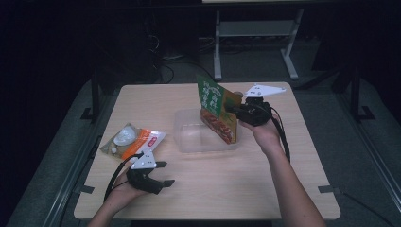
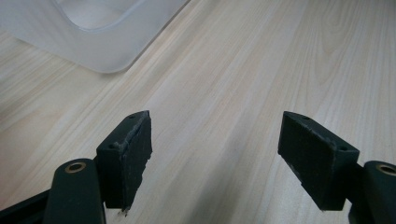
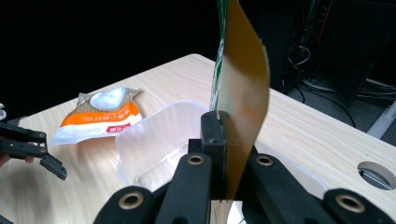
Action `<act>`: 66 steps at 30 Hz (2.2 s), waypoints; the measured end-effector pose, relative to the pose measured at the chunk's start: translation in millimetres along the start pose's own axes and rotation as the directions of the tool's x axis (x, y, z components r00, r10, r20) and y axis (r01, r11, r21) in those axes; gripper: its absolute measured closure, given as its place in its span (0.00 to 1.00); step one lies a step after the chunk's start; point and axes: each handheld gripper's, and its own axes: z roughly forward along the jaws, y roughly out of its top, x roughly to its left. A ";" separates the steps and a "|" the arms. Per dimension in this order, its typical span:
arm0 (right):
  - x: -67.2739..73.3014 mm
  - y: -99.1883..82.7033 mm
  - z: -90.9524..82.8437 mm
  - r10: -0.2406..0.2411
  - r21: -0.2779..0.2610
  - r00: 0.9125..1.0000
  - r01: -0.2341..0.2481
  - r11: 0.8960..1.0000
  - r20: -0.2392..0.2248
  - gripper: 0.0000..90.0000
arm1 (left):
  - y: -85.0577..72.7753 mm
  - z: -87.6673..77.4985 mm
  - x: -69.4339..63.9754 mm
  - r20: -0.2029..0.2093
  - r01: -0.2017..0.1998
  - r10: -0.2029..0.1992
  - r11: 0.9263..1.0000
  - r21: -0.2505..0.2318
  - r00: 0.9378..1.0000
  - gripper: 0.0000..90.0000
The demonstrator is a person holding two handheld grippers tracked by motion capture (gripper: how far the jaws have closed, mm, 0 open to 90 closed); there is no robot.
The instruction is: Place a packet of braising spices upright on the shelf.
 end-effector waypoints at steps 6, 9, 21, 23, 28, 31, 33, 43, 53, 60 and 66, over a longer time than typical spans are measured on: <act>-1.4 -2.7 2.2 -0.001 0.007 1.000 0.001 1.000 -0.004 1.00 | -0.8 -0.1 0.9 0.004 -0.003 0.003 1.000 0.013 1.000 0.28; -2.2 -4.7 3.6 0.002 0.017 1.000 -0.002 1.000 -0.007 1.00 | -0.9 1.1 1.1 0.006 0.002 -0.002 1.000 0.016 1.000 0.28; -5.2 -12.2 10.2 0.018 0.040 1.000 -0.018 0.999 -0.015 1.00 | -1.2 3.2 0.5 0.015 -0.004 0.004 1.000 0.029 1.000 0.28; -5.9 -13.2 11.4 0.018 0.042 1.000 -0.017 0.999 -0.016 1.00 | -1.3 3.3 0.5 0.015 -0.003 0.003 1.000 0.030 1.000 0.28; -6.0 -15.6 12.7 0.020 0.050 1.000 -0.020 0.999 -0.015 1.00 | -1.2 4.4 0.3 0.021 -0.001 0.000 0.999 0.034 1.000 0.28; -6.8 -18.2 14.5 0.020 0.064 1.000 -0.019 0.998 -0.012 1.00 | -0.7 4.7 0.7 0.019 -0.010 0.009 0.999 0.034 1.000 0.28; -7.2 -19.9 15.7 0.018 0.063 1.000 -0.017 0.998 -0.013 1.00 | -0.6 5.2 0.7 0.021 -0.011 0.011 0.999 0.035 1.000 0.28; -6.2 -21.9 15.8 0.019 0.071 1.000 -0.018 0.997 -0.015 0.92 | 0.4 7.3 0.1 0.029 -0.016 0.015 0.999 0.045 0.999 0.28; -2.4 -21.5 14.9 0.012 0.117 0.999 -0.007 0.993 -0.045 0.58 | 0.9 8.8 -0.5 0.036 -0.015 0.013 0.999 0.049 0.999 0.28; 0.1 -24.4 9.7 -0.013 0.130 1.000 0.016 0.991 -0.024 0.45 | 0.8 7.8 -0.3 0.035 -0.015 0.013 0.999 0.050 0.999 0.27; 1.2 -28.6 -2.6 -0.032 0.123 0.999 0.032 0.992 -0.001 0.33 | 0.9 7.0 -0.8 0.037 -0.023 0.021 0.999 0.045 0.999 0.26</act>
